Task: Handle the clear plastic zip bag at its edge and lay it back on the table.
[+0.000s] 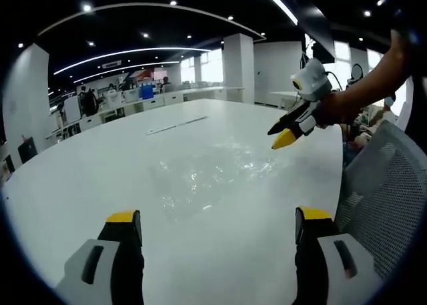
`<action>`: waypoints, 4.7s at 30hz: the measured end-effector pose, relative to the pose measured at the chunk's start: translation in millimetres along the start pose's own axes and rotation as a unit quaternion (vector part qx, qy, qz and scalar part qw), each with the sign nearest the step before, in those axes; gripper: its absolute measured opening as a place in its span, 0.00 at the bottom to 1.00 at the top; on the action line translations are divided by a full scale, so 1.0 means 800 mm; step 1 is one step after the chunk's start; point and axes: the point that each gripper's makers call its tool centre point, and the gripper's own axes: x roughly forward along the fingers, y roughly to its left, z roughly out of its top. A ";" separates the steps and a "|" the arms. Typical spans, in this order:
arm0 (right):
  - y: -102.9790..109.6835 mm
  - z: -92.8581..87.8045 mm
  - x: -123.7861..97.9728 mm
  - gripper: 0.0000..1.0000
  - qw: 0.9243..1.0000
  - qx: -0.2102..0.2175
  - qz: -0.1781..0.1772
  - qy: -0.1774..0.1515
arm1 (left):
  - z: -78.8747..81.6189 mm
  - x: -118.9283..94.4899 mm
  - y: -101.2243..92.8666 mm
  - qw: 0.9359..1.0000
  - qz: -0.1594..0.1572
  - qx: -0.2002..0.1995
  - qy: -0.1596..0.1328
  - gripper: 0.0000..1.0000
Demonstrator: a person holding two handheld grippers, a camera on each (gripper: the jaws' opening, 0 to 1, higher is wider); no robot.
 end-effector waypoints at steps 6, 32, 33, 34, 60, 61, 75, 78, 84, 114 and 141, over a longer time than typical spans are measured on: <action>-0.010 -0.003 0.009 0.50 1.000 0.008 -0.005 0.004 | 0.000 0.000 0.002 1.000 0.002 -0.002 0.000 0.95; -0.027 -0.007 0.039 0.39 0.997 0.062 -0.031 0.013 | -0.002 0.001 0.003 1.000 0.006 -0.003 0.007 0.92; -0.031 -0.007 0.043 0.37 0.997 0.067 -0.036 0.016 | -0.002 0.001 0.003 1.000 0.006 -0.003 0.007 0.92; -0.036 -0.005 0.048 0.36 0.997 0.070 -0.043 0.012 | -0.002 0.000 0.002 1.000 0.006 -0.004 0.007 0.92; -0.043 0.014 0.080 0.06 0.997 -0.011 -0.070 0.027 | -0.005 0.004 -0.003 1.000 -0.005 0.008 0.007 0.84; -0.040 0.014 0.080 0.05 0.997 -0.022 -0.068 0.028 | -0.005 0.004 -0.004 1.000 -0.005 0.008 0.008 0.84; -0.037 0.012 0.079 0.00 0.996 0.040 -0.081 0.020 | 0.000 0.006 -0.010 1.000 -0.008 0.013 0.004 0.81; -0.031 0.018 0.074 0.00 0.993 0.094 -0.073 0.007 | 0.004 0.007 -0.013 1.000 -0.009 0.014 0.002 0.81; -0.026 0.028 0.064 0.00 0.986 0.145 -0.074 -0.019 | 0.011 0.012 -0.025 0.999 -0.017 0.027 0.001 0.81; 0.002 0.051 0.030 0.00 0.928 0.344 -0.100 -0.096 | 0.022 0.059 -0.087 0.989 -0.027 0.141 0.040 0.54; 0.055 0.057 0.011 0.00 0.884 0.445 -0.080 -0.118 | 0.019 0.078 -0.087 0.974 0.006 0.215 0.073 0.34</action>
